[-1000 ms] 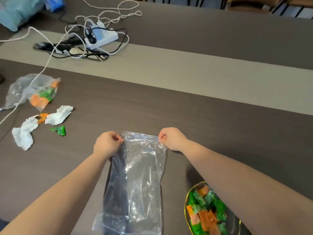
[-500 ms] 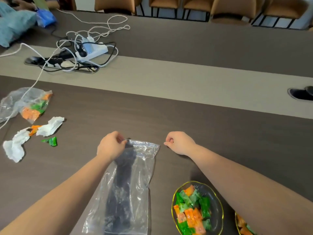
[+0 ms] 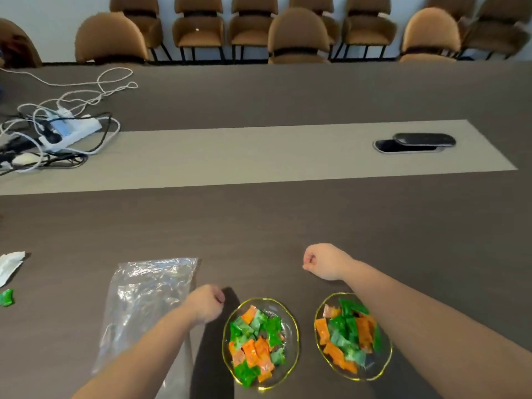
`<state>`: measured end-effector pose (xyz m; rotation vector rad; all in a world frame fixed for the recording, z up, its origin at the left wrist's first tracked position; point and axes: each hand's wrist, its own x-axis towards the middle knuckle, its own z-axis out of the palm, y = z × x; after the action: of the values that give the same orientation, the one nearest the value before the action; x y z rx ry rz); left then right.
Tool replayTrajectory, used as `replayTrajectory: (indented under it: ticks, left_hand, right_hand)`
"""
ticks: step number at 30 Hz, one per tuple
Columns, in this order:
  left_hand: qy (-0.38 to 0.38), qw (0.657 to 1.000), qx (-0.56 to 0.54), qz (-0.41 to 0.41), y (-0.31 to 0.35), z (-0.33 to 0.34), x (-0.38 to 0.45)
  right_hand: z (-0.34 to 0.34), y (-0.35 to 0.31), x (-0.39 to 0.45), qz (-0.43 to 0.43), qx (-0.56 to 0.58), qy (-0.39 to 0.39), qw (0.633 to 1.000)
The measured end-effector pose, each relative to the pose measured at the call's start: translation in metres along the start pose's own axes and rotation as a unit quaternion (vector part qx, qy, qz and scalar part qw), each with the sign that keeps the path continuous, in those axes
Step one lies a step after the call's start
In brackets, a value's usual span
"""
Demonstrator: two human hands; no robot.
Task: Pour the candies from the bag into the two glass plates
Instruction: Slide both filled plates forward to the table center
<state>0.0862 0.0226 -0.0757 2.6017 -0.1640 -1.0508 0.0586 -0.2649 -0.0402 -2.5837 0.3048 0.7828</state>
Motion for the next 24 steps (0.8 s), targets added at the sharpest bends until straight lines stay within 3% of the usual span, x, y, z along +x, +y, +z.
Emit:
replayTrajectory:
  ticks: [5,8,12,17,24]
  left_hand:
    - [-0.056,0.995,0.079,-0.010,0.013,0.026,0.004]
    - [-0.067,0.995,0.073,-0.014,0.017,0.035,0.002]
    - [-0.039,0.998,0.041,-0.026,0.019,0.037,0.001]
    - [-0.002,0.999,0.033,-0.041,0.018,0.034,0.003]
    - [0.061,0.991,-0.080,-0.091,0.012,0.011,0.008]
  right_hand:
    - [0.010,0.064,-0.023,0.044,0.024,-0.024,0.998]
    - [0.018,0.085,-0.029,0.051,0.024,-0.076,0.996]
    - [0.020,0.096,-0.030,0.050,0.012,-0.134,0.990]
    - [0.026,0.099,-0.020,0.035,-0.039,-0.126,0.991]
    - [0.016,0.091,-0.012,0.029,-0.020,-0.121,0.992]
